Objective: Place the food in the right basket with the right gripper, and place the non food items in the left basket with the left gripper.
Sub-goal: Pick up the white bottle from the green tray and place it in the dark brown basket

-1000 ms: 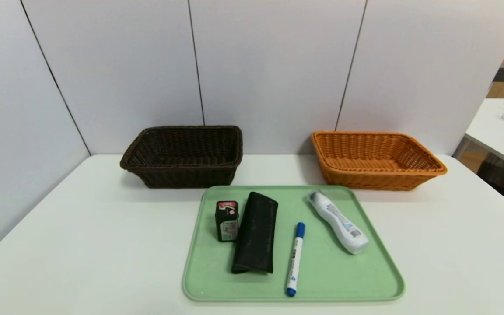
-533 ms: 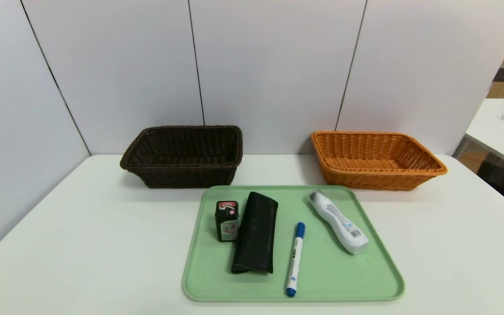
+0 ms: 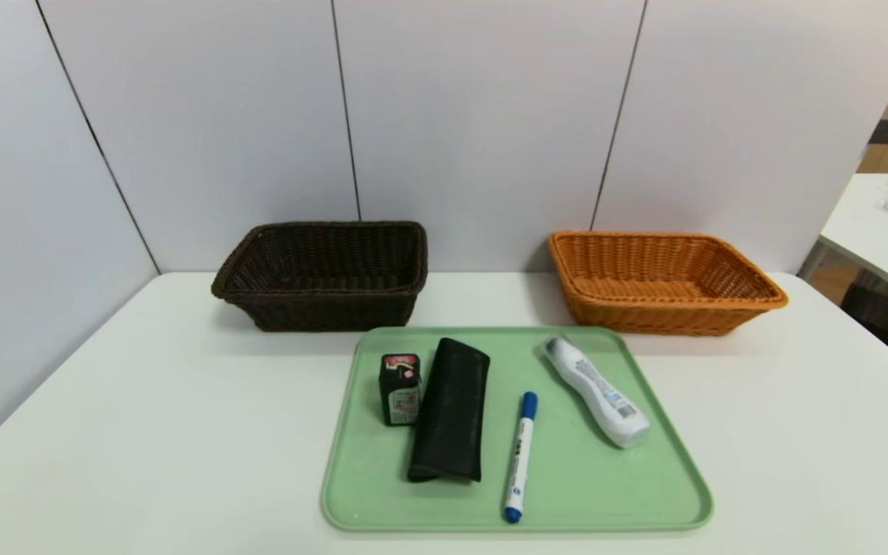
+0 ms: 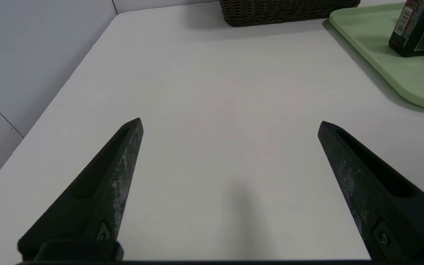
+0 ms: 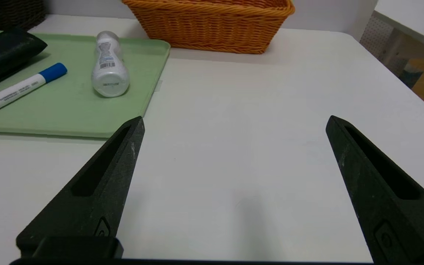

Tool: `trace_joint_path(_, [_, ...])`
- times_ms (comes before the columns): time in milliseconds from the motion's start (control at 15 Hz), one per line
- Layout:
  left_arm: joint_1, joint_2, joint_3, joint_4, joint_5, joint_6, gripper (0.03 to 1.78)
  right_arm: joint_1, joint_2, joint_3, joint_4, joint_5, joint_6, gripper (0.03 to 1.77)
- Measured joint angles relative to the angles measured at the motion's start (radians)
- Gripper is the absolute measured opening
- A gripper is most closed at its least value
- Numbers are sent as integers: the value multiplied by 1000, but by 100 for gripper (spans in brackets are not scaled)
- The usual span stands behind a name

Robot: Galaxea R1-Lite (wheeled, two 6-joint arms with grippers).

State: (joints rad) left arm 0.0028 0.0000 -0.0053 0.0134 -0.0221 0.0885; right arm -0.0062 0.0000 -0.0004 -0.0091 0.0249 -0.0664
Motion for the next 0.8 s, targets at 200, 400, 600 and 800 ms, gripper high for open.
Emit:
trace_joint_path(200, [0,6,-90,76,-34,20,169,0,30,-29,4,33,-45,170])
trace_joint_path(400, [1,56,-268,218,-101,22,169,-1,120,-153,18,101,-11,170])
trace_joint_path(600, [3,173,-429,251,-124,23,169,-3,238,-284,21,140,-2,170])
trace_joint_path(800, [3,305,-582,256,-152,25,169,-3,360,-409,21,198,-2,170])
